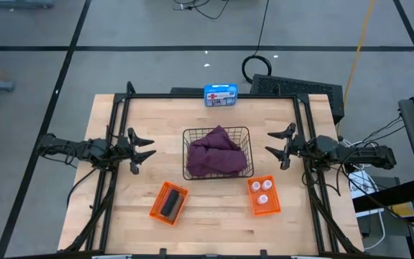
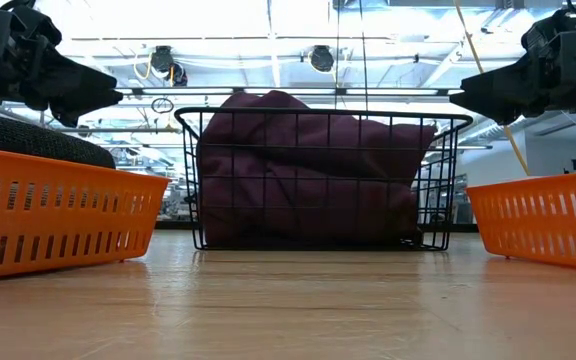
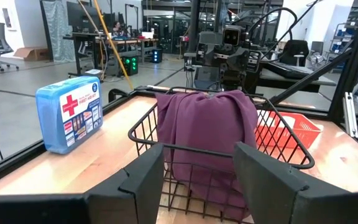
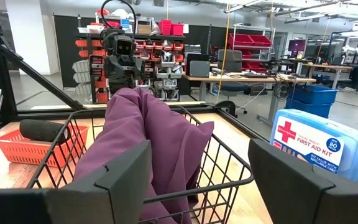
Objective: Pick & Place Medicine items
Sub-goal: Return to Home Position
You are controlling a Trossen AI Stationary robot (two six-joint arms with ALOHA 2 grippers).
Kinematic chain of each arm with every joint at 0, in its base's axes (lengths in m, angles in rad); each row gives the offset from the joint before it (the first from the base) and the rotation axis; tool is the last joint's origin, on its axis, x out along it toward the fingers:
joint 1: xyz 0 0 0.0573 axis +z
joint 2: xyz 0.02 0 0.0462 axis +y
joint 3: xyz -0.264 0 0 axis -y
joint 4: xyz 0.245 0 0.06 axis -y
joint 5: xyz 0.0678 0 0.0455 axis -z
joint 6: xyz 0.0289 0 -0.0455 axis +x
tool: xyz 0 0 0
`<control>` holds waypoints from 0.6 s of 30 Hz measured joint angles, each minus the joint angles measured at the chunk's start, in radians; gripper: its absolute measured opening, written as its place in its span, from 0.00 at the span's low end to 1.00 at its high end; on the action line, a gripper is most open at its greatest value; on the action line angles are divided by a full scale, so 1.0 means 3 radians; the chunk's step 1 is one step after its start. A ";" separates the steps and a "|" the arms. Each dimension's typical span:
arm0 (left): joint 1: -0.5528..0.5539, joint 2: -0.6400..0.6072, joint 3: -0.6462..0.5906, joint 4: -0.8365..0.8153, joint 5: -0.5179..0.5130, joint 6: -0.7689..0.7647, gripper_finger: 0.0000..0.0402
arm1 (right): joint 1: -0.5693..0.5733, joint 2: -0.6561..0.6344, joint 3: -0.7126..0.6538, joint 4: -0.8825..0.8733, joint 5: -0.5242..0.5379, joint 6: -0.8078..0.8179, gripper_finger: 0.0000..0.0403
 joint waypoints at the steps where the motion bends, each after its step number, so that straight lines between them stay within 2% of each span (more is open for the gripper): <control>1: 0.0001 0.0000 0.0000 0.0001 0.0000 -0.0001 0.50 | 0.0001 0.0000 -0.0001 0.0000 0.0001 0.0000 0.64; 18: 0.0001 0.0000 -0.0001 0.0001 0.0001 -0.0005 0.50 | 0.0001 0.0000 -0.0001 0.0000 0.0000 0.0000 0.63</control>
